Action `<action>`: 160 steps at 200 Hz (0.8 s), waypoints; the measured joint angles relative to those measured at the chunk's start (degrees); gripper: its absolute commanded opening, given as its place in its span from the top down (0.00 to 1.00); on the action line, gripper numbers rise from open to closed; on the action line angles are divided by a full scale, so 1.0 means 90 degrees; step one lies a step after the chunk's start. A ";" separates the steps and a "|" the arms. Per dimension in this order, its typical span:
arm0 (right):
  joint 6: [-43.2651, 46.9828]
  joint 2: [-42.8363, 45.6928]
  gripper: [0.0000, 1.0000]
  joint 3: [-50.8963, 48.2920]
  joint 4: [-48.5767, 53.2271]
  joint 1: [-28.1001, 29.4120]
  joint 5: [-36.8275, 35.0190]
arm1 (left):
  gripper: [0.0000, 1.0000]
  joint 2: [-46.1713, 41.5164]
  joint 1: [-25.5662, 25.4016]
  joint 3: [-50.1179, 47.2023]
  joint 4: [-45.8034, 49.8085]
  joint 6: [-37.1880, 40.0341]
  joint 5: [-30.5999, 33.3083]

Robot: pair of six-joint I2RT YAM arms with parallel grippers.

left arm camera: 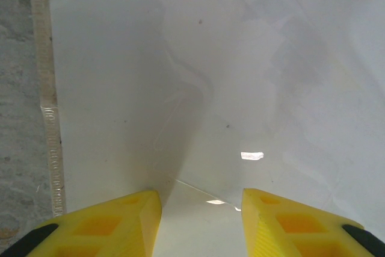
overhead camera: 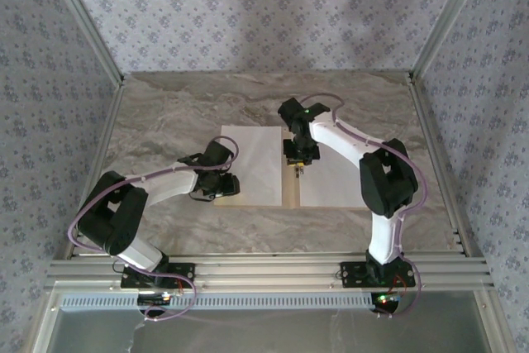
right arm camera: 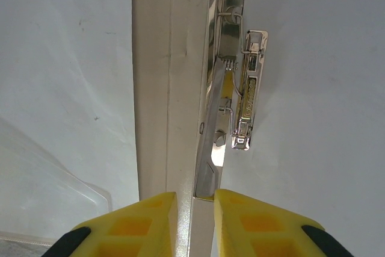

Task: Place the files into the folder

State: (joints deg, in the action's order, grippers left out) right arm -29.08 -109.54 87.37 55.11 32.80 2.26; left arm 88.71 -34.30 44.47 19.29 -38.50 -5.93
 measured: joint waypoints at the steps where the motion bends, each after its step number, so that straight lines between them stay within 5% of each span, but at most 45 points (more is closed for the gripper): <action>1: 0.0000 0.0000 0.77 0.0002 0.0000 0.0000 0.0000 | 0.57 0.0000 0.0000 0.0000 0.0000 0.0000 0.0000; 160: 0.0000 -0.0189 0.76 0.0202 0.0143 -0.0002 -0.0121 | 0.57 0.0000 0.0000 0.0000 0.0000 -0.0017 0.0000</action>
State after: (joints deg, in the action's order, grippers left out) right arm -29.08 -111.24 89.19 56.40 32.77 1.17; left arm 88.71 -34.30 44.47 19.29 -38.65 -5.93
